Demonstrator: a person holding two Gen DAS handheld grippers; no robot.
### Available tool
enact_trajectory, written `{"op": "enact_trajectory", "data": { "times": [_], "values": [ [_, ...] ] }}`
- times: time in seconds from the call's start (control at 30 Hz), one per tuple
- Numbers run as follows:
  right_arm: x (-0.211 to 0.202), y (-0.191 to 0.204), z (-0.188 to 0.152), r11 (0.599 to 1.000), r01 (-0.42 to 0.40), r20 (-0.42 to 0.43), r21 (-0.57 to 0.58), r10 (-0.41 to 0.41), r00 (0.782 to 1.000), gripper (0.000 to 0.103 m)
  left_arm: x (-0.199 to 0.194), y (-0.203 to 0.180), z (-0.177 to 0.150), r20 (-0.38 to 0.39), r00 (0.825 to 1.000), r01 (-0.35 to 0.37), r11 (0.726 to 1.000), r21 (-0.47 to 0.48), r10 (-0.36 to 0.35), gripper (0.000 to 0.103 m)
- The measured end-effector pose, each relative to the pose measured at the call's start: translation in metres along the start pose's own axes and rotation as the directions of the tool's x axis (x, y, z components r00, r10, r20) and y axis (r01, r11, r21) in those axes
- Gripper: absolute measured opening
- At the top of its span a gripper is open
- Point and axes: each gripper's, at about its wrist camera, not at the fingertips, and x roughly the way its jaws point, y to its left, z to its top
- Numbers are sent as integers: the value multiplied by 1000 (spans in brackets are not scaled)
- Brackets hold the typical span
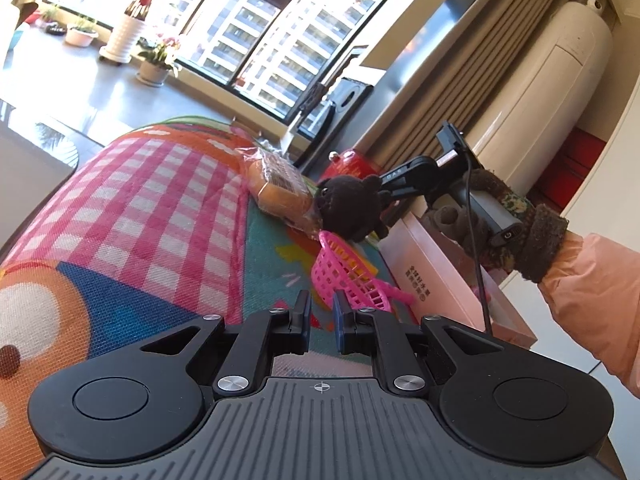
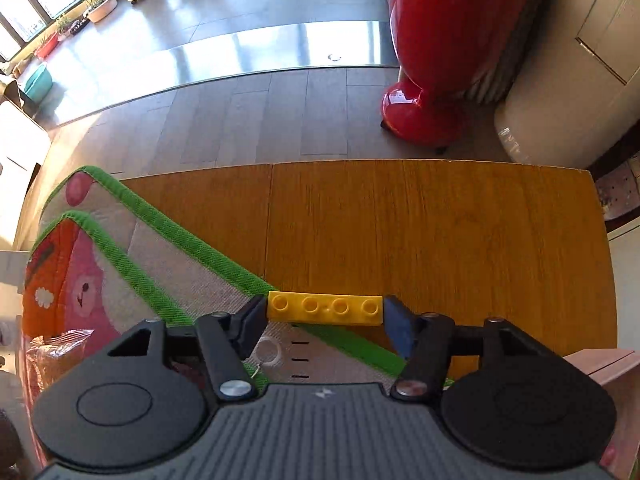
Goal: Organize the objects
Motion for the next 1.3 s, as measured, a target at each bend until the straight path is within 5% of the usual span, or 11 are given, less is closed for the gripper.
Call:
{"op": "enact_trajectory", "data": {
  "times": [0.13,0.27,0.4,0.57,0.67,0.77,0.93,1.0,1.17,1.2,1.3],
  "values": [
    [-45,5,-12,999,-13,137,-29,17,990,63,-2,2,-1,9,1000,2,1000,-4,-2,12],
    [-129,4,-57,989,-83,315,-119,117,942,63,-2,0,-1,7,1000,-6,1000,7,6,12],
    [-188,-4,-152,956,-130,371,-265,225,901,63,2,-2,1,-11,1000,-24,1000,6,24,12],
    [-189,-27,-275,930,-68,375,-360,212,902,63,-7,-35,5,20,997,-78,980,183,75,13],
    [-168,-49,-318,934,-52,333,-353,177,926,63,-2,-79,12,-10,997,-69,907,416,81,13],
    [-143,-69,-339,952,-92,284,-292,178,942,73,16,-123,15,-68,992,-39,776,630,104,18],
    [-121,-79,-361,966,-90,342,-242,172,924,89,70,-160,14,-182,965,39,582,812,189,20],
    [-115,-82,-369,969,-83,358,-233,164,919,94,94,-162,17,-221,941,50,539,841,257,20],
    [-110,-86,-380,965,-79,392,-249,175,903,103,142,-148,34,-341,872,98,559,824,350,18],
    [-110,-86,-382,964,-76,399,-256,177,900,103,143,-146,37,-346,877,109,562,820,335,18],
    [-107,-82,-387,960,-41,421,-278,160,893,103,146,-141,46,-404,850,119,625,771,337,18]
  ]
}}
